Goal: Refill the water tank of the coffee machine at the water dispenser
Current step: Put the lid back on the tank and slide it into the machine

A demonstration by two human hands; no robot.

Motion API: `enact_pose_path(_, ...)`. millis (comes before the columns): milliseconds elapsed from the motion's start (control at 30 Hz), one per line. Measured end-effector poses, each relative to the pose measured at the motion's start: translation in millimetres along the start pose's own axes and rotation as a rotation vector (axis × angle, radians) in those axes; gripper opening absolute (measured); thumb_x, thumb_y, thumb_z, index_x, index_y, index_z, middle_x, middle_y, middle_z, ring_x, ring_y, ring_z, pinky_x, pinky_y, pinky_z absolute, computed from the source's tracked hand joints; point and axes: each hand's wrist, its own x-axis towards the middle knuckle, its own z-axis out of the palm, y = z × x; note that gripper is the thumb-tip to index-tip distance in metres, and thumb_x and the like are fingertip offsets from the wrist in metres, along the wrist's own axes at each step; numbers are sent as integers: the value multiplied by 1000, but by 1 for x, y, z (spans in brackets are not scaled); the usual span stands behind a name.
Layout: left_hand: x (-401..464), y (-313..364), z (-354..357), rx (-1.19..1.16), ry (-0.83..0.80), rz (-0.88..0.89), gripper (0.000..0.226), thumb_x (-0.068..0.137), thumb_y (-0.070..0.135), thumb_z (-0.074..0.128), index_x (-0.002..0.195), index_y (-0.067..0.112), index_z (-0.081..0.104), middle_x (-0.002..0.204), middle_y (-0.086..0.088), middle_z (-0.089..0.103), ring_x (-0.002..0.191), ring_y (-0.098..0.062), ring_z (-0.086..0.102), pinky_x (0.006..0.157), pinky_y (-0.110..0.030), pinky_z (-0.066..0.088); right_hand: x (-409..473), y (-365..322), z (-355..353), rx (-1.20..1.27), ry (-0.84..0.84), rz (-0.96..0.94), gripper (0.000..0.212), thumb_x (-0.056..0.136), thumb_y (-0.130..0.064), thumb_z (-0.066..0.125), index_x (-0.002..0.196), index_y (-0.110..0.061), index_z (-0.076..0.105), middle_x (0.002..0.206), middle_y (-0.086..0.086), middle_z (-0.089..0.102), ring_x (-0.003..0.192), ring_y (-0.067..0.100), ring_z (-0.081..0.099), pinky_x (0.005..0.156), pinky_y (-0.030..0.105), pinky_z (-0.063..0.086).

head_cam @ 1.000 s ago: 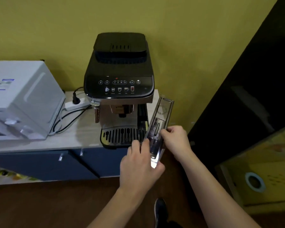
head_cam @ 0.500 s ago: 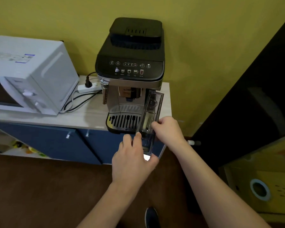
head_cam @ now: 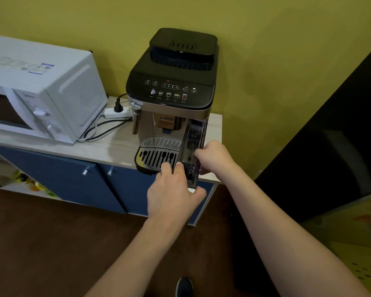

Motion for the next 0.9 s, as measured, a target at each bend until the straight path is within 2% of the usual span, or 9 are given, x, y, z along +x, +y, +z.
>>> enact_pose_path(67, 3, 3, 2, 3, 7, -3, 75, 79, 55, 56, 142, 18, 40, 116, -2, 43, 98, -16, 51, 68, -27, 45, 5, 1, -1, 10, -4, 6, 17, 93, -12, 50, 85, 0, 61, 72, 15, 66, 64, 31, 74, 70, 45, 63)
enact_pose_path(167, 8, 6, 8, 37, 14, 6, 75, 81, 54, 56, 143, 17, 38, 120, -3, 42, 99, -16, 52, 65, -24, 40, 12, 3, -1, 31, -9, -12, 21, 93, -14, 51, 91, 4, 63, 87, 21, 71, 66, 31, 74, 71, 52, 62)
enact_pose_path(300, 18, 7, 10, 45, 14, -4, 71, 80, 54, 57, 138, 17, 40, 115, -2, 42, 88, -12, 43, 63, -25, 39, 20, 0, -7, 51, -28, -23, 22, 95, -12, 52, 92, 6, 65, 94, 25, 72, 73, 34, 74, 74, 52, 61)
enact_pose_path(367, 20, 7, 10, 47, 18, -7, 69, 80, 54, 56, 137, 17, 42, 113, -2, 41, 85, -11, 39, 63, -25, 38, 23, 1, -8, 48, -39, -29, 22, 96, -14, 54, 88, 5, 63, 88, 23, 71, 73, 33, 73, 75, 51, 61)
enact_pose_path(467, 20, 6, 10, 33, 17, -8, 69, 80, 54, 56, 137, 18, 41, 114, -1, 41, 87, -11, 42, 63, -25, 39, 23, 9, -6, 18, -10, -76, 29, 98, -24, 54, 81, -1, 59, 76, 12, 64, 69, 28, 72, 78, 50, 60)
enact_pose_path(533, 20, 6, 11, 22, 19, -7, 69, 80, 54, 56, 137, 18, 41, 114, 0, 40, 90, -12, 46, 65, -25, 40, 22, 12, -4, 28, 13, -96, 31, 98, -26, 54, 76, -5, 57, 73, 10, 63, 74, 30, 73, 78, 48, 60)
enact_pose_path(633, 21, 5, 10, 18, 23, -1, 69, 79, 55, 57, 135, 19, 42, 114, 0, 40, 90, -12, 46, 66, -25, 42, 23, 14, -4, 36, 11, -110, 34, 98, -29, 53, 78, -3, 59, 79, 14, 68, 79, 32, 72, 79, 50, 59)
enact_pose_path(767, 23, 6, 11, 15, 20, 2, 68, 78, 55, 57, 134, 18, 43, 116, -1, 42, 93, -14, 50, 68, -26, 45, 23, 17, -6, 55, -3, -122, 41, 99, -33, 53, 94, 5, 65, 92, 18, 72, 78, 26, 72, 82, 49, 58)
enact_pose_path(900, 22, 5, 11, 15, 19, -11, 70, 77, 56, 58, 134, 19, 43, 114, 0, 42, 94, -15, 50, 68, -27, 45, 24, 20, -10, 73, -47, -130, 37, 99, -35, 54, 85, -2, 65, 82, 7, 67, 78, 24, 72, 79, 42, 59)
